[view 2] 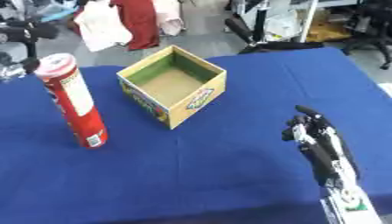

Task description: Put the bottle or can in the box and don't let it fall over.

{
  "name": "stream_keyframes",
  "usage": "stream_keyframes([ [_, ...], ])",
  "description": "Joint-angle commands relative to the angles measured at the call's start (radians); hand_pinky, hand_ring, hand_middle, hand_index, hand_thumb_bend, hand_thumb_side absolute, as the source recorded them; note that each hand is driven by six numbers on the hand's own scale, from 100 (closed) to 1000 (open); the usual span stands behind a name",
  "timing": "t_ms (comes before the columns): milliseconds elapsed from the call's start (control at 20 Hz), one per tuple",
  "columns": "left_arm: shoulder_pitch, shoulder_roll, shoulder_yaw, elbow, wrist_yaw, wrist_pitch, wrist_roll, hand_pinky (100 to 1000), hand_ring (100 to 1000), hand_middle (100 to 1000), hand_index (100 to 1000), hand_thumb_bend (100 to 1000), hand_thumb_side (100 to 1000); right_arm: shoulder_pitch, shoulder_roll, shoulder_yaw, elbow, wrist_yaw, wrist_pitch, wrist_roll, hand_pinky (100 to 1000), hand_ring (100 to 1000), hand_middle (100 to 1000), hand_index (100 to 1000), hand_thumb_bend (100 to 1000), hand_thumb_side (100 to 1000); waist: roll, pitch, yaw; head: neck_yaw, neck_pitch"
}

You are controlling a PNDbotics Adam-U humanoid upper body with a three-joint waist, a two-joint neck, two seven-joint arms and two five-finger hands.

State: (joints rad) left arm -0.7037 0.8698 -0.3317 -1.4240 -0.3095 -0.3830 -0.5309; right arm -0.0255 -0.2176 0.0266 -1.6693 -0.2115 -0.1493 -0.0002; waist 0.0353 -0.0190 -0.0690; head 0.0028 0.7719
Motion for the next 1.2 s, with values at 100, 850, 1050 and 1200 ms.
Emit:
stream_keyframes([
  [100, -0.042, -0.001, -0.008, 0.017, -0.029, -0.009, -0.010, 899, 958, 987, 1000, 100, 868, -0.009, -0.020, 0.002, -0.014, -0.005, -0.002, 0.004, 533, 534, 542, 814, 100, 363, 0.001, -0.011, -0.003, 0.005, -0.002],
  [850, -0.093, -0.062, -0.040, 0.115, -0.165, -0.059, -0.079, 894, 963, 994, 1000, 100, 940, -0.009, -0.018, 0.000, -0.015, -0.007, -0.002, 0.004, 533, 534, 542, 814, 100, 363, 0.001, -0.010, -0.008, 0.005, -0.002],
  [1050, -0.095, -0.066, -0.039, 0.125, -0.176, -0.068, -0.091, 893, 962, 994, 1000, 100, 943, -0.009, -0.018, 0.000, -0.015, -0.007, -0.002, 0.004, 533, 534, 542, 814, 100, 363, 0.000, -0.009, -0.008, 0.004, -0.002],
  [1200, -0.095, -0.067, -0.038, 0.127, -0.179, -0.070, -0.092, 893, 962, 994, 1000, 100, 943, -0.009, -0.018, 0.000, -0.015, -0.007, -0.002, 0.004, 533, 534, 542, 814, 100, 363, 0.000, -0.009, -0.008, 0.004, -0.002],
])
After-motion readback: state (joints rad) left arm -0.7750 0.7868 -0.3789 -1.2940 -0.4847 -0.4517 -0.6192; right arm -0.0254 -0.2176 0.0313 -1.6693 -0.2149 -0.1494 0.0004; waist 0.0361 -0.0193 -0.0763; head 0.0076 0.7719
